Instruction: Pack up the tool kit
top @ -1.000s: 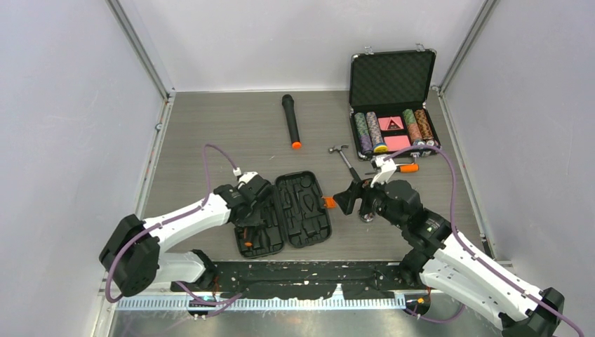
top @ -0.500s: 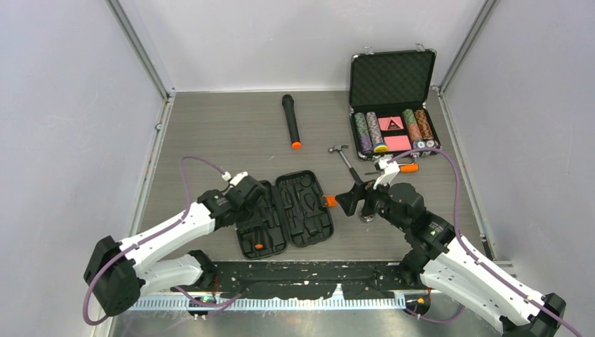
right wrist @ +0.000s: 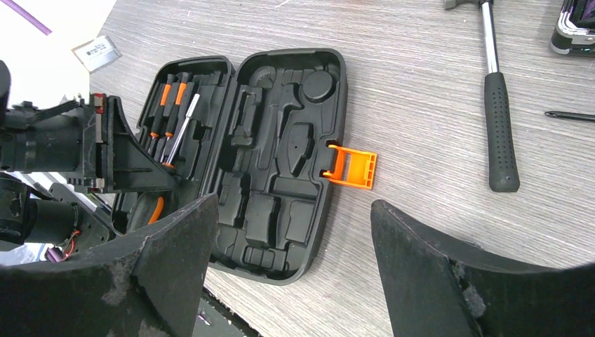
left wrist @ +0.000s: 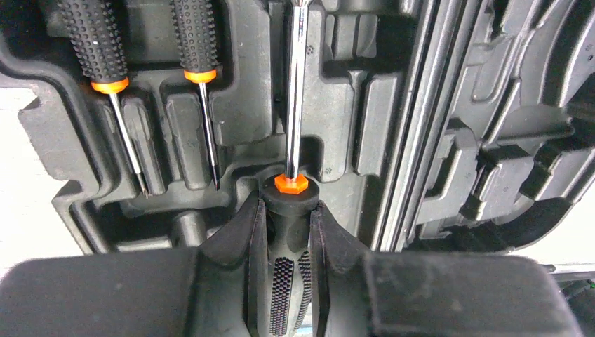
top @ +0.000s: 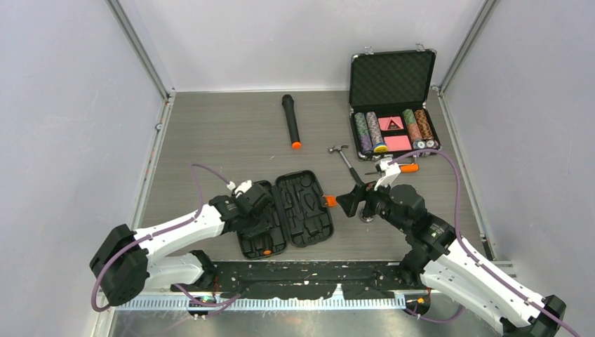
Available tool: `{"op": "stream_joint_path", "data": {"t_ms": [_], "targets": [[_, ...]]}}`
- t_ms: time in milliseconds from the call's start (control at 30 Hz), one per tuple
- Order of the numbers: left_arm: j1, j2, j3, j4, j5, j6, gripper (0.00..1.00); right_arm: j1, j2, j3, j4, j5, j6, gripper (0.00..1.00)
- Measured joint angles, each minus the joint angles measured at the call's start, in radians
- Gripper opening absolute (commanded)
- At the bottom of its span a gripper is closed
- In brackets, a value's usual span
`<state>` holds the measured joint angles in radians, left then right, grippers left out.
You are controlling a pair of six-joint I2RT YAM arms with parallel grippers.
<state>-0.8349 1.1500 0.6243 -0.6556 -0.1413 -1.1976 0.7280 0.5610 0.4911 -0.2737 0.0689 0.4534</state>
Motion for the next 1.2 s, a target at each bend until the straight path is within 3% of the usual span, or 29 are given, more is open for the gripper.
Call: {"op": "stream_joint_path", "data": {"t_ms": [567, 833, 1200], "targets": [[-0.008, -0.016, -0.066, 0.107, -0.039, -0.076, 0.28, 0.000, -0.013, 0.000, 0.000, -0.005, 0.001, 0.84], [-0.014, -0.089, -0.111, 0.106, -0.044, -0.114, 0.44, 0.000, 0.007, 0.000, 0.006, -0.023, 0.001, 0.84], [-0.015, -0.114, -0.112, 0.091, -0.047, -0.096, 0.42, 0.000, 0.029, 0.000, 0.013, -0.063, 0.004, 0.81]]}}
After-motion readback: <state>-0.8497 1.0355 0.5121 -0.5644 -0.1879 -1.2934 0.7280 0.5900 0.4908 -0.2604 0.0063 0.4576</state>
